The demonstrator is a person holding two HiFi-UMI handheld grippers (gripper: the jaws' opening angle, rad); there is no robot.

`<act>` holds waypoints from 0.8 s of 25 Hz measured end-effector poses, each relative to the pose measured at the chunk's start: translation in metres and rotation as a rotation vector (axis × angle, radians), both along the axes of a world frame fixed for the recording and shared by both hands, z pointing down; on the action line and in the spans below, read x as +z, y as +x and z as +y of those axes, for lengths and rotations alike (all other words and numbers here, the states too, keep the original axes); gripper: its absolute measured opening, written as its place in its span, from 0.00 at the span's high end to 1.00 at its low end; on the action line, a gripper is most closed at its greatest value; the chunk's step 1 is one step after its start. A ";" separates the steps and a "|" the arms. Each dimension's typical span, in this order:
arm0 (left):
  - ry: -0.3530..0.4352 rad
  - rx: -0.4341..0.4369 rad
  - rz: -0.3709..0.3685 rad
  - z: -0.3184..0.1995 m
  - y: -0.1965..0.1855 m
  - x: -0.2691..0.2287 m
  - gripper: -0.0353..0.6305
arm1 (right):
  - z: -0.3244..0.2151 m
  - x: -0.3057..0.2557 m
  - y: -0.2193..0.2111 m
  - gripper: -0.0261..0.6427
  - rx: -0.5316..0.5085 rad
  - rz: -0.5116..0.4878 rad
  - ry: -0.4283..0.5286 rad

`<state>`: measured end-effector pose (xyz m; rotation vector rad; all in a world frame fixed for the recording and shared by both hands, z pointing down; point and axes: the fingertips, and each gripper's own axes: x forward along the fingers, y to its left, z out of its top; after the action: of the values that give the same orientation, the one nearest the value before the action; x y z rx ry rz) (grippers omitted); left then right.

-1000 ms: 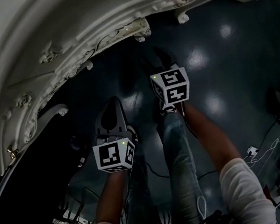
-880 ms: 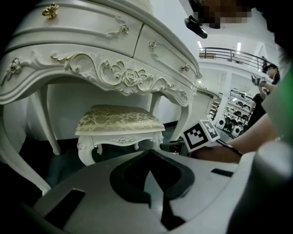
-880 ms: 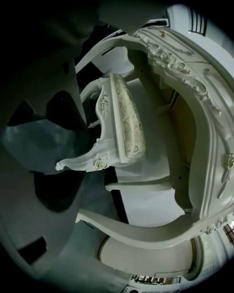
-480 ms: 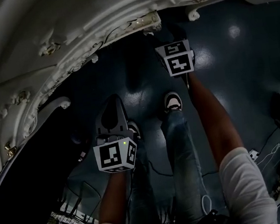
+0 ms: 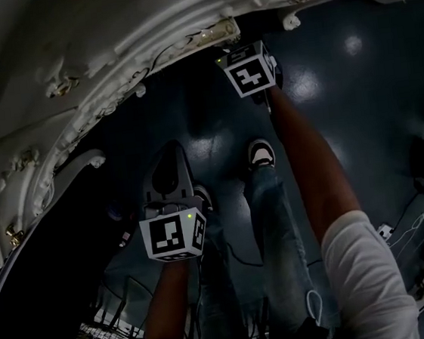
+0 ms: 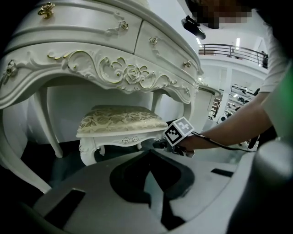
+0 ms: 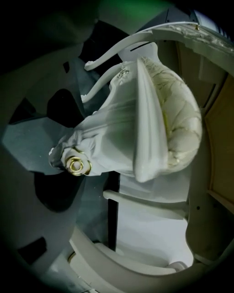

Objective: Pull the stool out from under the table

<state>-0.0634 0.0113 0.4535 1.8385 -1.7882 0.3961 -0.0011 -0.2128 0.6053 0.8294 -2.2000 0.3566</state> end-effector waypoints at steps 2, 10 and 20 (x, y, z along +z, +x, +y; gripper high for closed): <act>-0.007 0.003 0.003 -0.001 -0.001 0.002 0.93 | -0.001 0.000 -0.002 0.53 -0.004 0.008 -0.001; -0.020 0.024 -0.057 -0.002 -0.007 0.017 0.93 | 0.009 0.006 0.006 0.57 0.013 -0.021 -0.001; -0.064 -0.082 -0.092 0.008 -0.054 0.062 0.93 | 0.009 0.006 0.005 0.57 0.009 -0.036 0.006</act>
<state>-0.1176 0.0192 0.5157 1.7216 -1.8836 0.5084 0.0043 -0.2039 0.6112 0.8426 -2.2321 0.3727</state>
